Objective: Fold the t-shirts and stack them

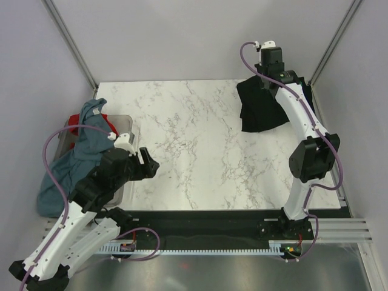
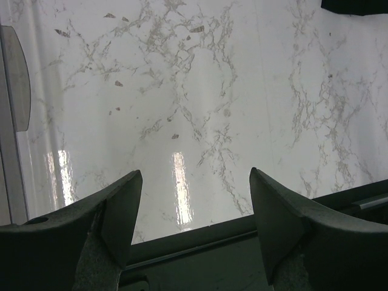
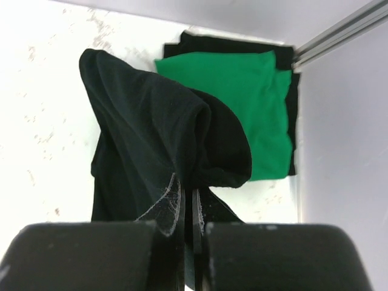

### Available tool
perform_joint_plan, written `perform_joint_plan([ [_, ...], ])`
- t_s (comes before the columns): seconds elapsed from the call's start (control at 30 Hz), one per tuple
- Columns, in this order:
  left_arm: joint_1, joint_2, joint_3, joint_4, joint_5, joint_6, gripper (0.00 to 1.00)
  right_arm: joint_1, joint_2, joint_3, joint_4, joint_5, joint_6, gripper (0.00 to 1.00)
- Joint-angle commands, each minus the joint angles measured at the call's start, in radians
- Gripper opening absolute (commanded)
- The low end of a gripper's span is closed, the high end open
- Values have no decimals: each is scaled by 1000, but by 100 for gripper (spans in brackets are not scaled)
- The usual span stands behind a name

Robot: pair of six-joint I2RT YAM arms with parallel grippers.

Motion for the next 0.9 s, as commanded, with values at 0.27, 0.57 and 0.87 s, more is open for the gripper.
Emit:
perform_joint_plan([
  [0.27,1,42,4,25,-19,31,78,-80,131,260,62,41,-104,0],
  [0.57,-1,57,6,24,-30,31,77,-144,131,311,64,-47,-67,0],
  [0.87,1,66,4,22,-30,28,77,-184,179,392,44,-108,-36,0],
])
